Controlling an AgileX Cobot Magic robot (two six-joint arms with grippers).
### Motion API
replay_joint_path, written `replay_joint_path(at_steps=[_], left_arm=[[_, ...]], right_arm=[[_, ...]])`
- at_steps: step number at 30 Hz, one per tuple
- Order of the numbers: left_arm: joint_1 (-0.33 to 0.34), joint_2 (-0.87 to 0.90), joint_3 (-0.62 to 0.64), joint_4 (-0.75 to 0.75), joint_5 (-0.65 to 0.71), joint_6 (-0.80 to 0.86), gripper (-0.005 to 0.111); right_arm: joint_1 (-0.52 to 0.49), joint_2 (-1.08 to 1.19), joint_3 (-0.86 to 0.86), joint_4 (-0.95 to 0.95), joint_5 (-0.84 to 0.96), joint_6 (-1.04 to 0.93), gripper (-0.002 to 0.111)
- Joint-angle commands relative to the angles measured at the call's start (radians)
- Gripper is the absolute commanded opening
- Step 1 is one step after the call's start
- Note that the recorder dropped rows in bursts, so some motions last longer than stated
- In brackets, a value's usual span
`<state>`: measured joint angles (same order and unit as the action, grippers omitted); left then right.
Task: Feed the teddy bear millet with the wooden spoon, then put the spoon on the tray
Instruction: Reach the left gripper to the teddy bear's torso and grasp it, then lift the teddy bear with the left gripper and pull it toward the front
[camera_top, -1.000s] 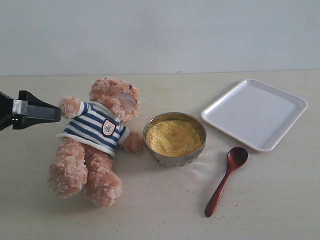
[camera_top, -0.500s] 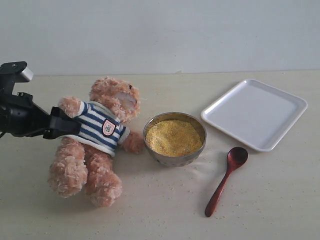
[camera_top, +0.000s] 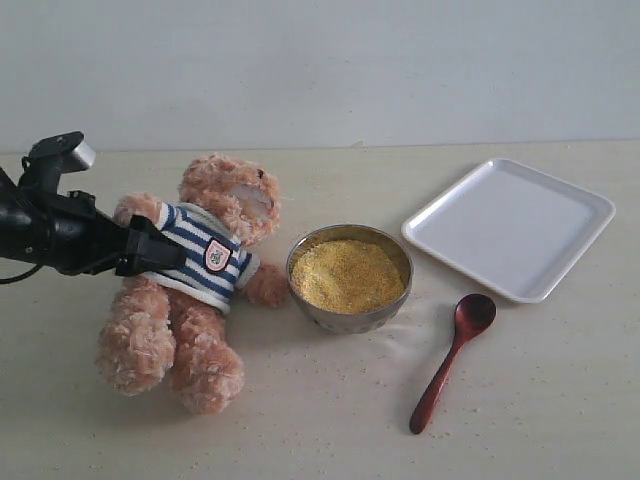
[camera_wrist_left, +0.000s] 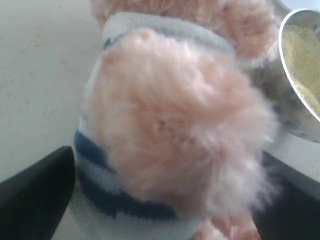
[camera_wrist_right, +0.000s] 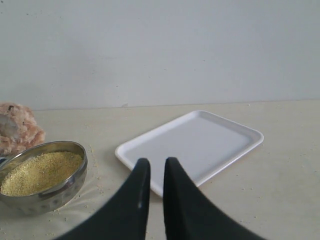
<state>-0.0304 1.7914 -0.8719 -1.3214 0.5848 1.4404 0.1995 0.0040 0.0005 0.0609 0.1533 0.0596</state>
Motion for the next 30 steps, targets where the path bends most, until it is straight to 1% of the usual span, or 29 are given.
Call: replay_joint_path(at_steps=[1,6,8,9,11,13,14,18,21,24,27,30], left_arm=[[-0.044,0.046,-0.012,-0.040,-0.059,0.053,0.083],[-0.049,0.091,-0.032,-0.058,-0.073,0.071,0.082],[-0.049,0.095,-0.032,-0.058,-0.083,0.071,0.074],[-0.049,0.095,-0.032,-0.054,-0.086,0.071,0.064],[-0.049,0.095,-0.032,-0.051,-0.088,0.043,0.042],[-0.049,0.095,-0.032,-0.051,-0.089,0.025,0.012],[-0.049,0.095,-0.032,-0.051,-0.089,0.025,0.006],[-0.049,0.073,-0.032,-0.048,-0.048,0.016,0.005],[-0.047,0.012,-0.026,-0.043,0.003,0.016,0.005],[-0.015,-0.076,-0.008,-0.043,0.102,0.022,0.005],[0.058,-0.172,0.028,-0.043,0.275,0.037,0.005],[0.185,-0.258,0.092,-0.051,0.476,0.037,0.005]], right_arm=[[0.002,-0.004,-0.001,-0.003,-0.006,-0.006,0.012],[0.002,-0.004,-0.001,-0.003,-0.006,-0.006,0.012],[0.002,-0.004,-0.001,-0.003,-0.006,-0.006,0.012],[0.002,-0.004,-0.001,-0.003,-0.006,-0.006,0.012],[0.002,-0.004,-0.001,-0.003,-0.006,-0.006,0.012],[0.002,-0.004,-0.001,-0.003,-0.006,-0.006,0.012],[0.002,-0.004,-0.001,-0.003,-0.006,-0.006,0.012],[0.002,-0.004,-0.001,-0.003,-0.006,-0.006,0.012],[0.002,-0.004,-0.001,-0.003,-0.006,-0.006,0.012],[0.002,-0.004,-0.001,-0.003,-0.006,-0.006,0.012],[0.002,-0.004,-0.001,-0.003,-0.006,-0.006,0.012],[0.002,-0.004,-0.001,-0.003,-0.006,-0.006,0.012]])
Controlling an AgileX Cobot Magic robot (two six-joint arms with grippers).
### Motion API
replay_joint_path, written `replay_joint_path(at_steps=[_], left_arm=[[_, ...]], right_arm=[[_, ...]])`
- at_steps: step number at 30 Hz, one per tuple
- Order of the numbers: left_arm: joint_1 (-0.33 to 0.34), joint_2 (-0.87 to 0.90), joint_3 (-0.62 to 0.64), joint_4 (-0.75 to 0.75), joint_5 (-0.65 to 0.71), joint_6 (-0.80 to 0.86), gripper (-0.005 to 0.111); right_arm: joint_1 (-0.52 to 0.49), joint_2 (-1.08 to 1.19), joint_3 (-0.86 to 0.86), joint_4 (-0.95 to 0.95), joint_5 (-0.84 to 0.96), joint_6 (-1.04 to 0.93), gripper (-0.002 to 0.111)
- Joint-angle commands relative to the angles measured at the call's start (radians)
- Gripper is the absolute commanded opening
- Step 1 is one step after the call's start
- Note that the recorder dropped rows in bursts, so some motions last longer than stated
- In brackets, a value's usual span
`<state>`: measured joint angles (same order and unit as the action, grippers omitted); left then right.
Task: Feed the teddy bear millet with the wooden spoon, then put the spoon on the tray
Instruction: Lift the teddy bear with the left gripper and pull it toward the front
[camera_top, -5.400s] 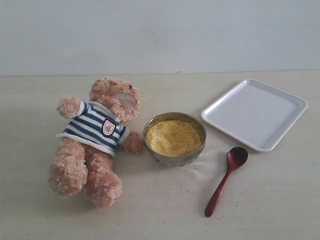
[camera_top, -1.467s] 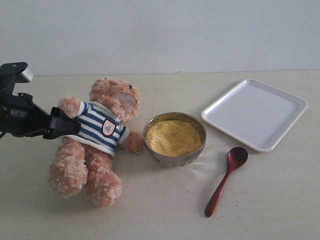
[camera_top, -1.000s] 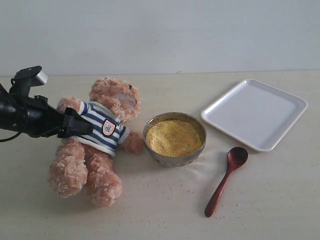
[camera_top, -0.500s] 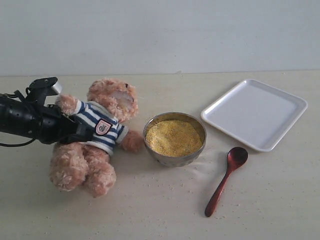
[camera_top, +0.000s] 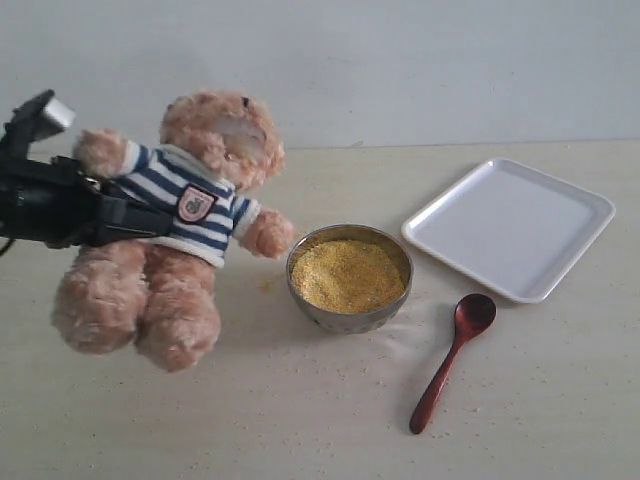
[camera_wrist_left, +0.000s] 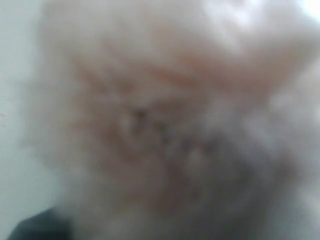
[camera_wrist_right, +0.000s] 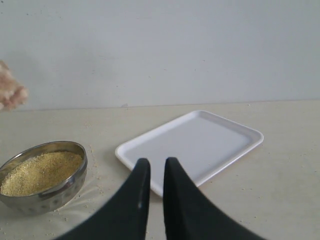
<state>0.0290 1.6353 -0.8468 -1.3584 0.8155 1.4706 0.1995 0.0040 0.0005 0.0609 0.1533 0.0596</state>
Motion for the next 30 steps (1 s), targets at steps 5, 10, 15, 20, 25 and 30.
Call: replay_joint_path(at_steps=[5,10,15,20,25,30], left_arm=[[0.306,-0.245,0.240,-0.104,0.406,0.071,0.005],[0.345,-0.401,0.445,-0.168,0.406,0.164,0.005],[0.345,-0.514,0.574,-0.216,0.406,0.204,0.005],[0.345,-0.535,0.702,-0.242,0.406,0.300,0.005],[0.345,-0.535,0.712,-0.300,0.406,0.316,0.005],[0.345,-0.535,0.712,-0.298,0.406,0.316,0.005]], right_arm=[[0.002,-0.004,-0.001,-0.003,-0.006,-0.006,0.012],[0.002,-0.004,-0.001,-0.003,-0.006,-0.006,0.012],[0.002,-0.004,-0.001,-0.003,-0.006,-0.006,0.012],[0.002,-0.004,-0.001,-0.003,-0.006,-0.006,0.012],[0.002,-0.004,-0.001,-0.003,-0.006,-0.006,0.012],[0.002,-0.004,-0.001,-0.003,-0.006,-0.006,0.012]])
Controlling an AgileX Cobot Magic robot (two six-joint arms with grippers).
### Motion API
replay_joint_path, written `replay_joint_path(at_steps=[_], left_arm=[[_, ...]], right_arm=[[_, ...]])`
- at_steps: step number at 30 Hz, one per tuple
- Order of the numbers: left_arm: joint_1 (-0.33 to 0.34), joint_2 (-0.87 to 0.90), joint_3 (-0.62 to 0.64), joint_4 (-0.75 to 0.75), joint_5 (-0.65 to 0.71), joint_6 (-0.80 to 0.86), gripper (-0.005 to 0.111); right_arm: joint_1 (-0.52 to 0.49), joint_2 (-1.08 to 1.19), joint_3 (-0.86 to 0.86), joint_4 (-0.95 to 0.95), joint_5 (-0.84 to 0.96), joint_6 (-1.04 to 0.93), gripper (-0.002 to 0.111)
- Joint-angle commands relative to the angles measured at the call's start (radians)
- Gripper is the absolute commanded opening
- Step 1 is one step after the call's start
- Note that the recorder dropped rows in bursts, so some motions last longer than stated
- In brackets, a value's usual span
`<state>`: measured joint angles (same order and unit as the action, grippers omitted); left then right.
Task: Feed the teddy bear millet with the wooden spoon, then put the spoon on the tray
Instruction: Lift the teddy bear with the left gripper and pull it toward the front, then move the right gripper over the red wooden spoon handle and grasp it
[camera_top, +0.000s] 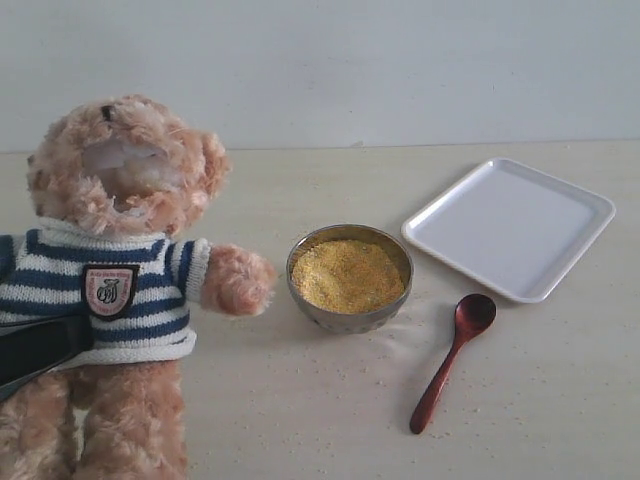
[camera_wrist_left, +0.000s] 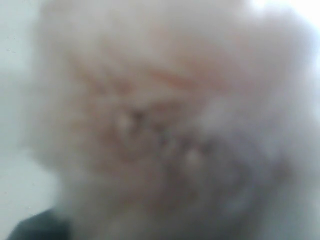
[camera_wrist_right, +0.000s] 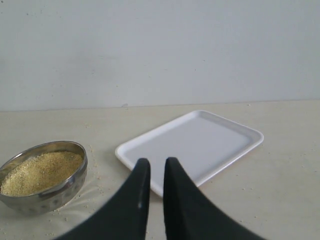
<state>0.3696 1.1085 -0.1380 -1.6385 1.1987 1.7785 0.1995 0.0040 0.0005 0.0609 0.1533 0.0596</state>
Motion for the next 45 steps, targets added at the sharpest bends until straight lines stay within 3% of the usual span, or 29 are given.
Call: replay_joint_path(at_steps=[1,8,15,21,27,35,40,45], left_arm=[[0.005,-0.009,0.004,-0.018,0.022,0.008,0.005],[0.005,-0.009,0.004,-0.018,0.022,0.000,0.005],[0.005,-0.009,0.004,-0.018,0.022,0.000,0.005],[0.005,-0.009,0.004,-0.018,0.022,0.000,0.005],[0.005,-0.009,0.004,-0.018,0.022,-0.003,0.005],[0.005,-0.009,0.004,0.006,0.022,-0.005,0.005],[0.005,-0.009,0.004,0.008,0.022,0.005,0.005],[0.005,-0.009,0.004,0.012,0.022,0.009,0.005]], right_arm=[[0.002,-0.004,-0.001,-0.003,-0.009,-0.006,0.012],[0.002,-0.004,-0.001,0.139,-0.194,0.049,0.012],[0.002,-0.004,-0.001,0.369,-0.206,0.184,0.012],[0.002,0.034,-0.144,0.376,0.127,0.053,0.012],[0.002,0.335,-0.356,0.358,0.386,-0.131,0.012],[0.006,0.763,-0.461,0.312,0.510,-0.190,0.012],[0.092,0.901,-0.461,0.316,0.441,-0.188,0.012],[0.281,0.936,-0.450,0.230,0.287,-0.052,0.012]])
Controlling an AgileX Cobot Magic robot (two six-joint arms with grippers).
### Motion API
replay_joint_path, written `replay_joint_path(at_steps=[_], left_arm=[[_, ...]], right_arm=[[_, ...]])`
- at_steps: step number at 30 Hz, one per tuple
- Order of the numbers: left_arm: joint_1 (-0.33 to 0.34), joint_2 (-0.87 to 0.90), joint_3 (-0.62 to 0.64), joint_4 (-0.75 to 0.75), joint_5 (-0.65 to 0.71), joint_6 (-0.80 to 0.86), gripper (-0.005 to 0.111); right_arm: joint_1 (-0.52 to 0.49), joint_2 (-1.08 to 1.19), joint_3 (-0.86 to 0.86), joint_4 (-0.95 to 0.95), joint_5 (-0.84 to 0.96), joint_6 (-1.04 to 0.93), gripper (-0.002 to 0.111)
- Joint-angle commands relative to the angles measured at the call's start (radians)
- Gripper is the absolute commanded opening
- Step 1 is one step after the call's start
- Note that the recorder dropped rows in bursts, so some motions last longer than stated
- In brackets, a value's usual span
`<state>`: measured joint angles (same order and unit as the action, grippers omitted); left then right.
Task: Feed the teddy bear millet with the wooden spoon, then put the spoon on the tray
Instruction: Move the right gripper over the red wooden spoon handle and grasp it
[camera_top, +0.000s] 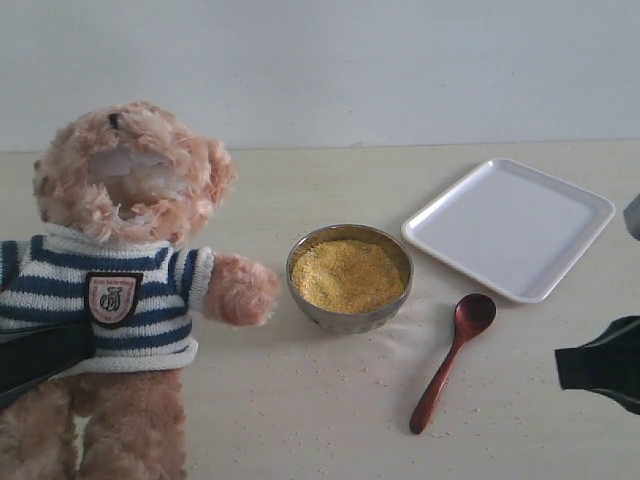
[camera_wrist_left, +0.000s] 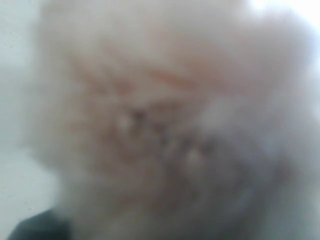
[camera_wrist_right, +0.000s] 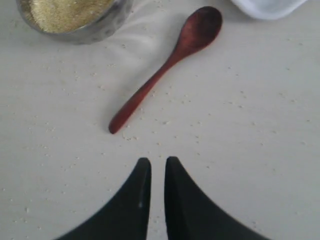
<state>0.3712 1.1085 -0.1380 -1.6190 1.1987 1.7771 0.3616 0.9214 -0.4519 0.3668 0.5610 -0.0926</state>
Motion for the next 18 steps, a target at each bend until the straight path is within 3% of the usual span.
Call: replay_joint_path(at_steps=[1,11,15,18], left_arm=[[0.003,-0.009,0.004,-0.005,0.022,0.009,0.005],[0.003,-0.009,0.004,0.024,0.022,0.018,0.005],[0.003,-0.009,0.004,0.024,0.022,0.020,0.005],[0.003,-0.009,0.004,0.024,0.022,0.022,0.005]], right_arm=[[0.150,0.019,0.009,-0.122,-0.152,0.158,0.012],[0.401,0.019,0.094,-1.000,-0.151,1.116,0.012],[0.480,0.042,0.125,-1.219,-0.107,1.400,0.012],[0.549,0.115,0.125,-1.275,-0.087,1.474,0.012]])
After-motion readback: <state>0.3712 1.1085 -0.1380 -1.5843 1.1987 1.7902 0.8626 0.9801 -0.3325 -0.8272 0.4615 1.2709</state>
